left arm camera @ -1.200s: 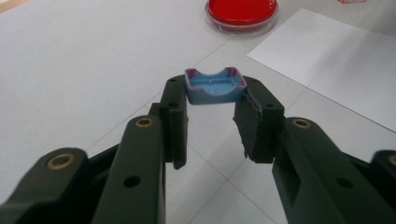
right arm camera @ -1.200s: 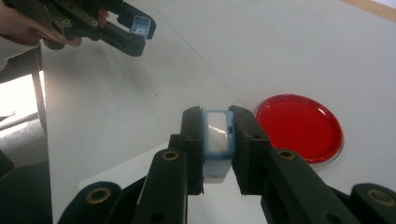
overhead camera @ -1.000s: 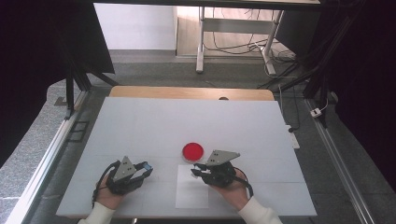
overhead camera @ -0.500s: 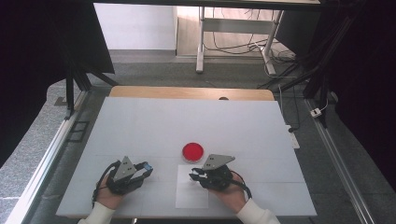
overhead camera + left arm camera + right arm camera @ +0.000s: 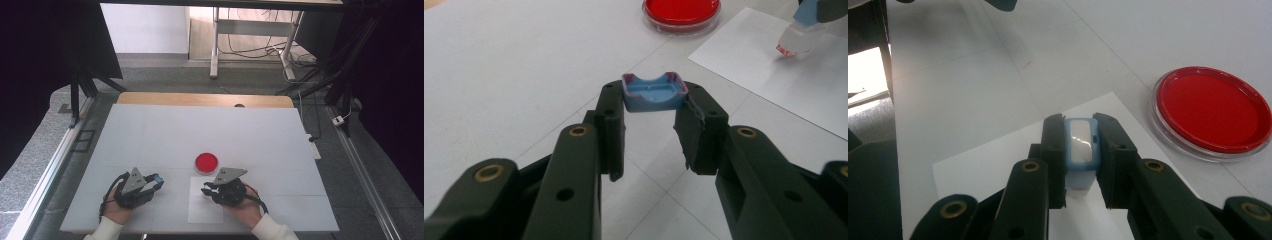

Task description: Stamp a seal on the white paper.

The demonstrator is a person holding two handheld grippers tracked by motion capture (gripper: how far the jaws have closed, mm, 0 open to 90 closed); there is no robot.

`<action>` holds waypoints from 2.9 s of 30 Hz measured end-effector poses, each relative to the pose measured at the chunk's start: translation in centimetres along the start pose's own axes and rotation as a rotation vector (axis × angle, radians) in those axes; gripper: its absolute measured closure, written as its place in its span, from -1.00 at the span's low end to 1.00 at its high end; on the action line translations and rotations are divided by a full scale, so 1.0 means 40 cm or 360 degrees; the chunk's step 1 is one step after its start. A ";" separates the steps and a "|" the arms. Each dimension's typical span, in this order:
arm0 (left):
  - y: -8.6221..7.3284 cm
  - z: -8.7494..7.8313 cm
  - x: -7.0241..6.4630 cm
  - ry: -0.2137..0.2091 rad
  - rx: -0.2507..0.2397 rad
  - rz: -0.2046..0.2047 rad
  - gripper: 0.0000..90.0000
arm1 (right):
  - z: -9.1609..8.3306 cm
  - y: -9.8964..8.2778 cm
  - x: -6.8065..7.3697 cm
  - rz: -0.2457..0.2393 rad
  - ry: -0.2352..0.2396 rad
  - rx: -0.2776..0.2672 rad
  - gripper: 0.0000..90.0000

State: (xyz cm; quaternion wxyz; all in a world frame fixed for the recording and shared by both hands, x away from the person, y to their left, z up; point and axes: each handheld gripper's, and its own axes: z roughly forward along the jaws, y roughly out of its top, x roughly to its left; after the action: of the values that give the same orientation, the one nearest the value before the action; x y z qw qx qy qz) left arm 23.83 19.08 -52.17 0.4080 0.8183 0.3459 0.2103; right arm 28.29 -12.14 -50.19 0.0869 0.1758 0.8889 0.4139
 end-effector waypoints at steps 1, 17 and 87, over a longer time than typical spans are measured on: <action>0.000 0.000 0.000 0.0000 0.0000 0.0000 0.44 | 0.001 0.000 0.000 -0.0003 0.0000 0.0005 0.67; 0.000 0.000 0.001 -0.0006 0.0001 0.0004 0.44 | 0.011 -0.002 0.002 -0.0028 -0.0010 0.0031 0.67; 0.004 -0.004 -0.006 0.0002 -0.0007 0.0012 0.44 | 0.027 -0.012 0.018 -0.0134 -0.0065 0.0097 0.69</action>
State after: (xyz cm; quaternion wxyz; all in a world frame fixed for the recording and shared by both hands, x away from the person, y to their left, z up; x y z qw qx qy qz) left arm 23.63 18.93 -51.96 0.4086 0.8186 0.3427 0.2132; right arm 27.82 -11.38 -51.26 0.1168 0.1492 0.9058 0.3789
